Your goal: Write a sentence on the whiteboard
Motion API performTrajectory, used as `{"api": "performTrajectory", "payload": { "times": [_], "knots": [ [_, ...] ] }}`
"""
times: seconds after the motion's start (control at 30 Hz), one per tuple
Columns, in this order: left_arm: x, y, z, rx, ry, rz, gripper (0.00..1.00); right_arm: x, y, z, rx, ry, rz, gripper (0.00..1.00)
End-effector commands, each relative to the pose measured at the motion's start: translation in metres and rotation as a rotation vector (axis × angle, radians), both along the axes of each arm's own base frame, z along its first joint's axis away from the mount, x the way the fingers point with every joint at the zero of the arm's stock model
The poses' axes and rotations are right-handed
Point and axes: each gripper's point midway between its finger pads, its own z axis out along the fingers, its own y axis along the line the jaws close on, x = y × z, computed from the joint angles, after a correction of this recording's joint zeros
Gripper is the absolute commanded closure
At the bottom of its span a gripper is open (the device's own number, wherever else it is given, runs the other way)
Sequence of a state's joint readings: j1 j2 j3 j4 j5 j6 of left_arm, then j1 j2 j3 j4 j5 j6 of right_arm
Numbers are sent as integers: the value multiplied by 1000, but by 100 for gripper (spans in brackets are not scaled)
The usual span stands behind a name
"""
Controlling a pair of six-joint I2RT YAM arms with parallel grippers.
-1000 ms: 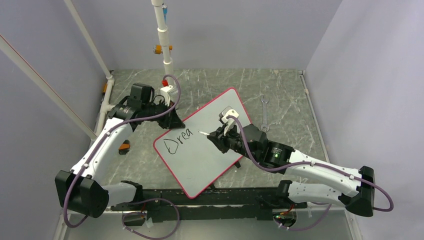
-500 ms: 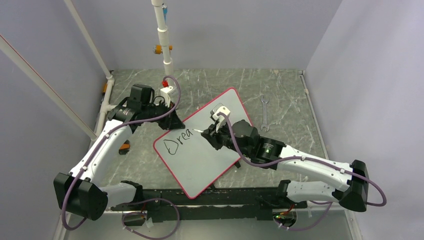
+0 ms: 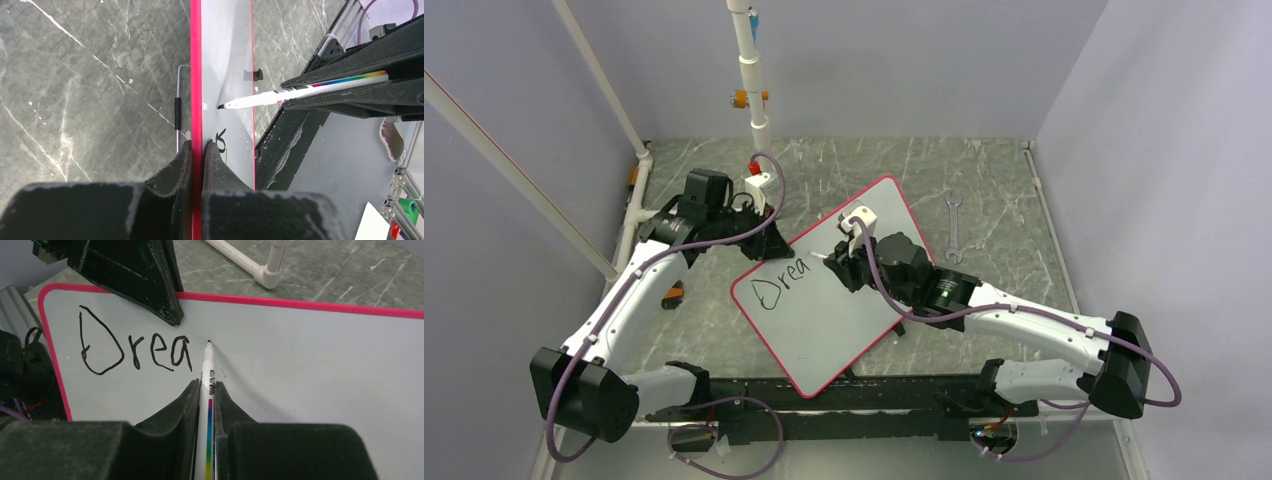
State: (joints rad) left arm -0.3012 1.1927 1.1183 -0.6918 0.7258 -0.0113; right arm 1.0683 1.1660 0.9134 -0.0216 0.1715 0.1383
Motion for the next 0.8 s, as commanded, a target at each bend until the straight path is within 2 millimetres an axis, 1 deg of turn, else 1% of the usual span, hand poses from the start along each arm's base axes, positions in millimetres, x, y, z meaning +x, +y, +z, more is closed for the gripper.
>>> {"api": "performTrajectory", "payload": {
  "times": [0.0,0.13,0.3,0.6,0.77],
  "knots": [
    [21,10,9,65,-177,25,100,6,10,34,93,-48,13,100],
    [21,10,9,66,-180,26,100,7,8,27,85,-34,11,100],
    [22,10,8,67,-177,27,100,2,4,13,71,-2,10,100],
    [22,10,9,66,-178,29,100,-8,-9,-4,65,45,5,100],
    [22,9,9,64,-178,27,100,-10,-11,-6,70,53,3,100]
  ]
}}
